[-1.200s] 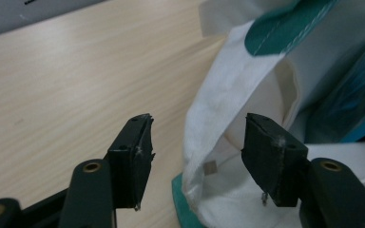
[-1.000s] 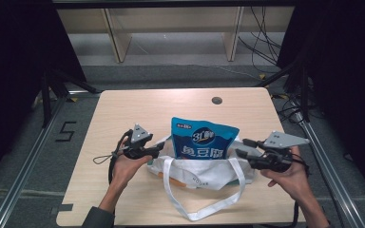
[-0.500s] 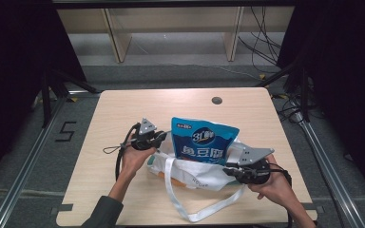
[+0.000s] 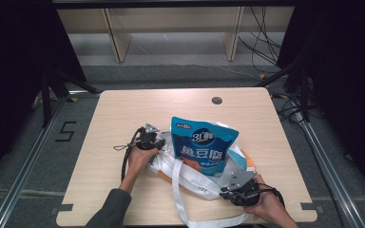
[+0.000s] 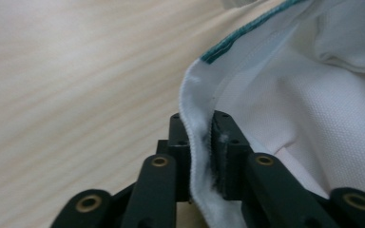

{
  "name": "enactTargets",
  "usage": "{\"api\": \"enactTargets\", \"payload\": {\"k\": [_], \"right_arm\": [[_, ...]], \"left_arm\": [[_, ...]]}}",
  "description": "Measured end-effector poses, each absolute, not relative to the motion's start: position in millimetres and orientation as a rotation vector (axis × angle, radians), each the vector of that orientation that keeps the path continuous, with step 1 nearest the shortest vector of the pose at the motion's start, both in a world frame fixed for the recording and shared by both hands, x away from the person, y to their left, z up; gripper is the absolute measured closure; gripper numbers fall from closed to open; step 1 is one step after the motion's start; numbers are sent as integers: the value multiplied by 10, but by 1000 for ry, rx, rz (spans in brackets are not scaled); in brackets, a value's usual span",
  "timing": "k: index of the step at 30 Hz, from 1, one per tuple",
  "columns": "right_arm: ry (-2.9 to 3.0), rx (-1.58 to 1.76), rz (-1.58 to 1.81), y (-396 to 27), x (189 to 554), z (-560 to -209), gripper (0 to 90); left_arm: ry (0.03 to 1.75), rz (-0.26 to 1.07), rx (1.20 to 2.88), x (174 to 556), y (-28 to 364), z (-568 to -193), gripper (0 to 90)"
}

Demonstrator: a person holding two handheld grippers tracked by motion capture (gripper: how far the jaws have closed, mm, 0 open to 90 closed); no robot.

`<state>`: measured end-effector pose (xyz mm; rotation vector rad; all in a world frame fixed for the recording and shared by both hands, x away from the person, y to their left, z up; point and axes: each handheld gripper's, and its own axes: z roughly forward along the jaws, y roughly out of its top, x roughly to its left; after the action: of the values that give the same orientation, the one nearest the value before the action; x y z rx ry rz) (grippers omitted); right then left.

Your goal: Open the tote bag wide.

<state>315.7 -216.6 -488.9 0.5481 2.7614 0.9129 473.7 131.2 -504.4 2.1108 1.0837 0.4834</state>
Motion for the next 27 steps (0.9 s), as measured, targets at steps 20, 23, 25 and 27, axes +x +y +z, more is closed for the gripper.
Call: {"api": "enactTargets", "payload": {"k": [20, 23, 25, 27], "right_arm": [[2275, 888, 1227, -2838, 3452, -4167, 465], [2253, 899, 1225, -2867, 3509, -4137, 465], [2248, 901, 1228, -2866, 3551, -4109, 465], [2232, 898, 1232, -2827, 3596, -4096, 467]], "left_arm": [[964, 234, 1853, 3667, 1271, -4304, 396], [946, 184, 1849, 3555, 1237, -4318, 377], [952, 173, 1853, 3496, 1183, -4349, 376], [921, 176, 1909, 3497, 1133, -4406, 392]]}}
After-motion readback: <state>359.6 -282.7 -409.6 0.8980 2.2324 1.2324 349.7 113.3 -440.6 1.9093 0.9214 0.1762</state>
